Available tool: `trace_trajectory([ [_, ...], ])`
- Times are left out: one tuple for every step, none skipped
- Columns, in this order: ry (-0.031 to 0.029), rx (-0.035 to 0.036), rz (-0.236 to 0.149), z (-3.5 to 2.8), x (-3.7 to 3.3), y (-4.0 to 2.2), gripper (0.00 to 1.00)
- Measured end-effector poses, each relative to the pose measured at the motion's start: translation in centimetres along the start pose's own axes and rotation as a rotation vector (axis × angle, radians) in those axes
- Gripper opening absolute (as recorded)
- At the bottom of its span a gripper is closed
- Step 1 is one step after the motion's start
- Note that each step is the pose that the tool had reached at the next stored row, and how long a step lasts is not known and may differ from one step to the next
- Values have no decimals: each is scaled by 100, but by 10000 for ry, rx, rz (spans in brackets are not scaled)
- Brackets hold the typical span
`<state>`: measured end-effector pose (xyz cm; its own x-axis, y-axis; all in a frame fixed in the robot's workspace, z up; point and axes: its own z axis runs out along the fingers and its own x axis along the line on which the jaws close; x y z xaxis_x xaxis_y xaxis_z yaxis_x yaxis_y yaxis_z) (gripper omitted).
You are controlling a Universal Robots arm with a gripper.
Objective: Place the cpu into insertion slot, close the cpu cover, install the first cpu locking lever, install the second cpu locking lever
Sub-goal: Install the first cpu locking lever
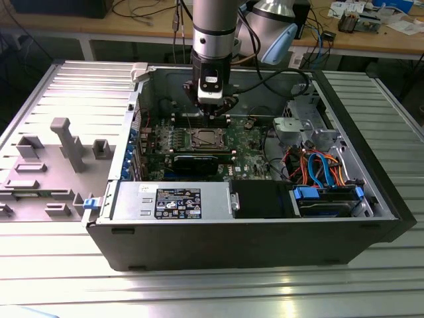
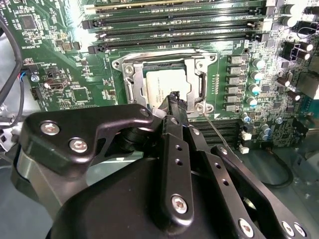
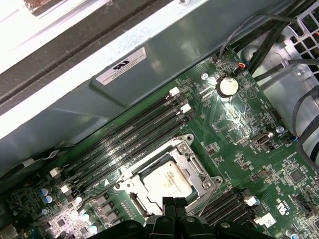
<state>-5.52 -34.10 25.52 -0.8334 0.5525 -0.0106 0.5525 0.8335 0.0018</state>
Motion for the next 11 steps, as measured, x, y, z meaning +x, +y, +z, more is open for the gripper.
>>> trace_trajectory([
  [0,-1,-45,0,0,0,11],
  [1,-1,-85,0,0,0,11],
  [0,-1,-112,0,0,0,11],
  [2,-2,-158,0,0,0,11],
  [1,-3,-192,0,0,0,11],
  [0,-2,-219,0,0,0,11],
  [0,-3,-259,0,0,0,11],
  [0,-3,-288,0,0,0,11],
  [0,-3,-323,0,0,0,11],
  [0,-4,-353,0,0,0,11],
  [1,-5,-398,0,0,0,11],
])
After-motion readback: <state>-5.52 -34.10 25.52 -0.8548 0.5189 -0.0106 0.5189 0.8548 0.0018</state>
